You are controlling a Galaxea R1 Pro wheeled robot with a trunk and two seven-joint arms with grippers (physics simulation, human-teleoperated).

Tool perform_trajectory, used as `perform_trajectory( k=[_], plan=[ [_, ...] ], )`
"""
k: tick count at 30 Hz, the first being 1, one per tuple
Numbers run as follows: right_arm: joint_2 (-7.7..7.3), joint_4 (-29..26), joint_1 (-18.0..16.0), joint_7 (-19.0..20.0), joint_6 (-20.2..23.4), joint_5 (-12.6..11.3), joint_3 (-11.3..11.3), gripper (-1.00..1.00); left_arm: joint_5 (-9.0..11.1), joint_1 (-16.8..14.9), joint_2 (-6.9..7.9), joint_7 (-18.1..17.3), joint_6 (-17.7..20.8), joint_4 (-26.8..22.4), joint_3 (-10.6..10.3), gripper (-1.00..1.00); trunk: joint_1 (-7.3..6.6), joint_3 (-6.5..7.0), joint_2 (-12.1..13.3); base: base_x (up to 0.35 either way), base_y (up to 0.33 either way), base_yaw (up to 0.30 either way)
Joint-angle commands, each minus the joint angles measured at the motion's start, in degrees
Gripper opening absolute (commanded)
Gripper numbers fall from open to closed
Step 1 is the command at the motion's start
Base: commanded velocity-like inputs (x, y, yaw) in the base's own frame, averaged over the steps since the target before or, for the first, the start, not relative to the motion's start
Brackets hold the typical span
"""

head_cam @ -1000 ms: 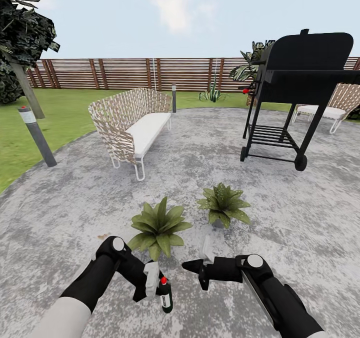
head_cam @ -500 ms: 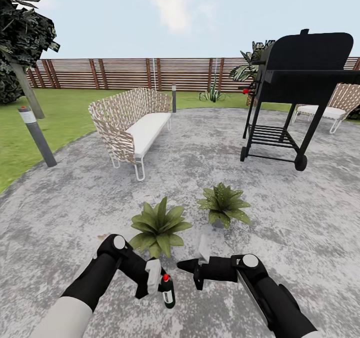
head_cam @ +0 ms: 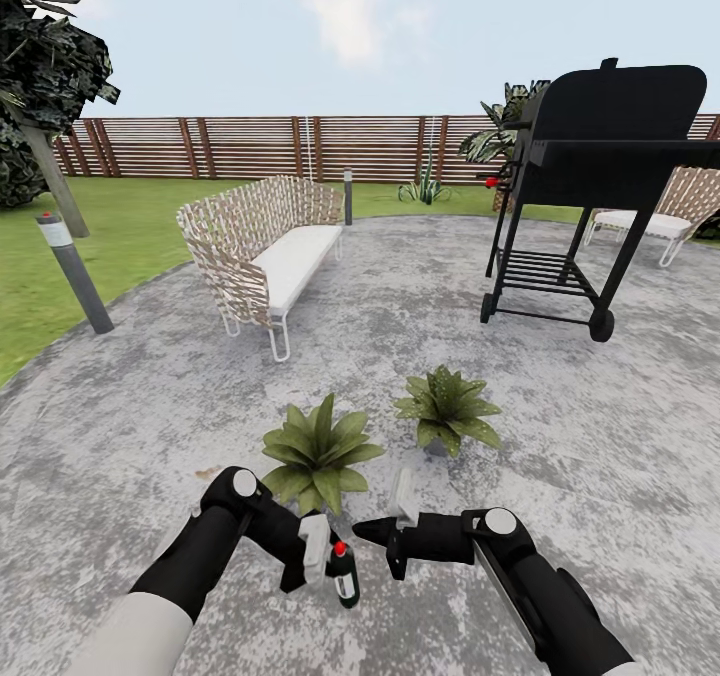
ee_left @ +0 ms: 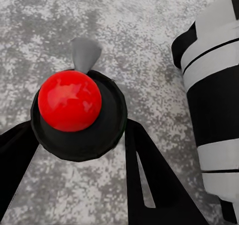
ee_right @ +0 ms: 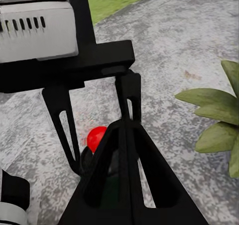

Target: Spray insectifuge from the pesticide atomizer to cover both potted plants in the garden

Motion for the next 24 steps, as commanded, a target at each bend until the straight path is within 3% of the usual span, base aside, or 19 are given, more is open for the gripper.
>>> perform_trajectory(
  k=[1,24],
  plan=[
    [-0.03,-0.1,-0.03,0.12,0.51,0.07,0.03,-1.0,-0.26,-0.24,-0.02,-0.25,0.56,-0.06,0.01,-1.0,-0.01,-0.05,-0.02,0.0,0.0,0.0],
    [-0.03,-0.1,-0.03,0.15,0.47,0.07,0.03,-1.0,0.32,-1.24,-0.62,-0.47,0.56,-0.15,0.1,-1.0,-0.01,-0.05,-0.02,0.0,0.0,0.0]
  ],
)
